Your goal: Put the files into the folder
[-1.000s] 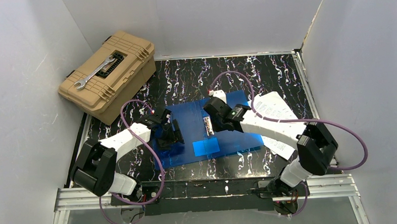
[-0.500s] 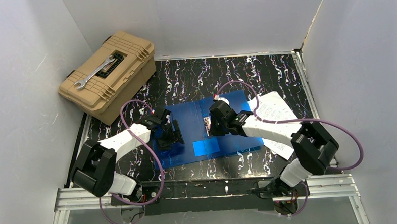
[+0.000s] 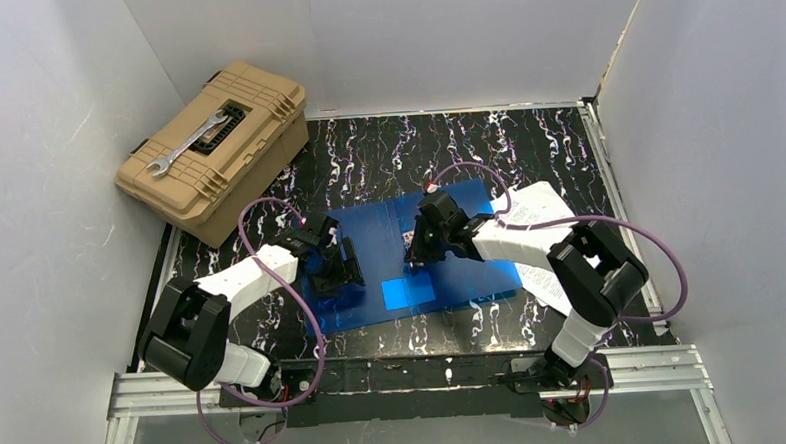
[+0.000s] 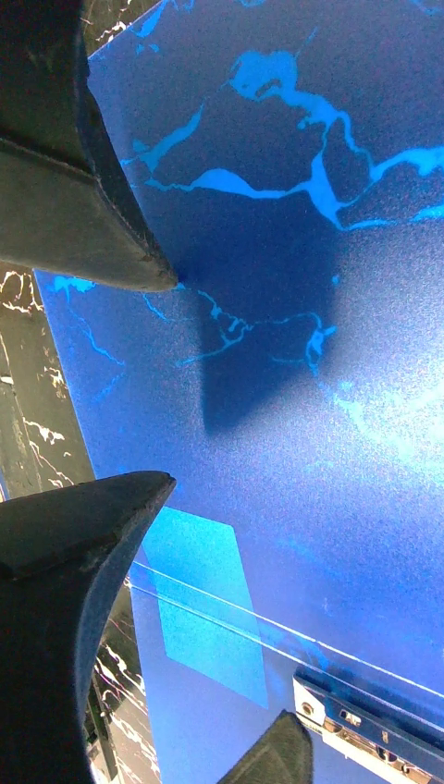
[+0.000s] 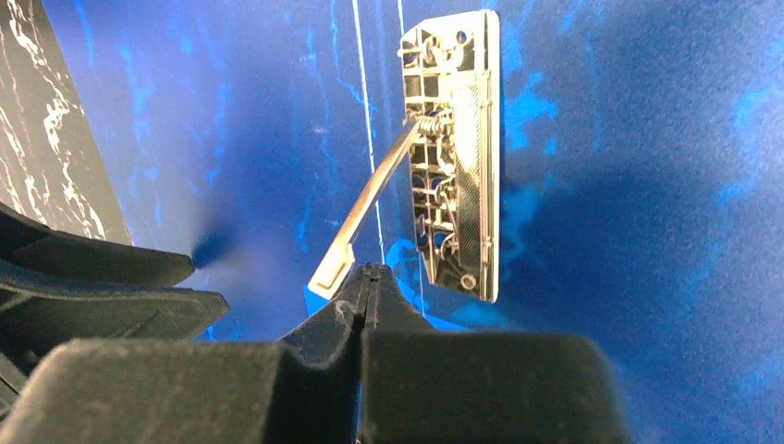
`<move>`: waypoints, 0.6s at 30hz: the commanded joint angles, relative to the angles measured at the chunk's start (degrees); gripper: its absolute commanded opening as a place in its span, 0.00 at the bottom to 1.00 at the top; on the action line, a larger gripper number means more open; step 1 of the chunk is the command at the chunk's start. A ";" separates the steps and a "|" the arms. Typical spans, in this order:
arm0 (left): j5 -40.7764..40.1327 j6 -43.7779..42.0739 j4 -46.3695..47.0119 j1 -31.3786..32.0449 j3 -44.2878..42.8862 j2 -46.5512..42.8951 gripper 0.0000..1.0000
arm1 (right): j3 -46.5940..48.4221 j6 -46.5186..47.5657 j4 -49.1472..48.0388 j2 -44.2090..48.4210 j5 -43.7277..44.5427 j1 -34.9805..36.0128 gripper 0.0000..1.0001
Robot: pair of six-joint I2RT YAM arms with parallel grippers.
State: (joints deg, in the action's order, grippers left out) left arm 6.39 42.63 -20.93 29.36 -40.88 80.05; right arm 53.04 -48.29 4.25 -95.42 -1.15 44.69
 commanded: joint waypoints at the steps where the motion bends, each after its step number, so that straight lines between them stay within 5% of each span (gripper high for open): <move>1: -1.22 -1.07 -4.24 -0.01 1.07 0.40 0.70 | 2.32 -1.49 -3.79 -1.68 -3.39 -1.52 0.01; 18: -2.17 -1.68 -5.06 0.00 0.47 0.63 0.70 | 14.87 2.79 -4.40 -12.93 -7.29 -7.45 0.01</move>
State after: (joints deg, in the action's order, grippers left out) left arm 6.37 42.24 -21.41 29.39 -40.99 80.05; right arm 63.61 -47.51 1.13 -106.56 -7.14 38.24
